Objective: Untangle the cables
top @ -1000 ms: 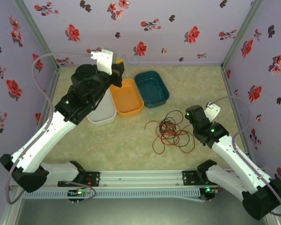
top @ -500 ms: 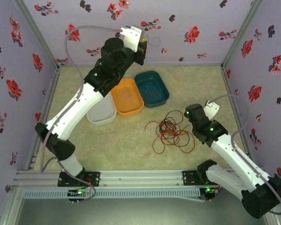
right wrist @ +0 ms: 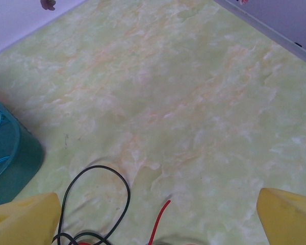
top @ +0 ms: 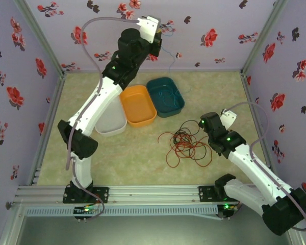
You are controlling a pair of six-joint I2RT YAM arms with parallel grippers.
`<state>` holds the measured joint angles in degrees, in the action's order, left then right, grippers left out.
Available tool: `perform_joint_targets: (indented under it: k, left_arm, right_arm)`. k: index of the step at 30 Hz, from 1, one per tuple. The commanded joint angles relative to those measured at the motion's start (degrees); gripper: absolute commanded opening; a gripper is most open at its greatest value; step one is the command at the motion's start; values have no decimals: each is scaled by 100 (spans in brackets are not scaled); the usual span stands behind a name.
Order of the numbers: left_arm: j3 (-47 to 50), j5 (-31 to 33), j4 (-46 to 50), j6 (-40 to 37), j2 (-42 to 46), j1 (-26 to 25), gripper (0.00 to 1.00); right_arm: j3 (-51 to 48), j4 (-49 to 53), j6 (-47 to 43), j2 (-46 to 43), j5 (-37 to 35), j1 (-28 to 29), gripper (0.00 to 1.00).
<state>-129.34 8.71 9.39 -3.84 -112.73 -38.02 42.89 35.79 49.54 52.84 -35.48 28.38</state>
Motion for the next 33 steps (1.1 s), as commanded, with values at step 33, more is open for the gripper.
perform_joint_targets:
  k: [33]
  left_arm:
    - [-504,-330,668,228,-594,41,0]
  right_arm:
    - [123,-327,-6,183,305,-37,99]
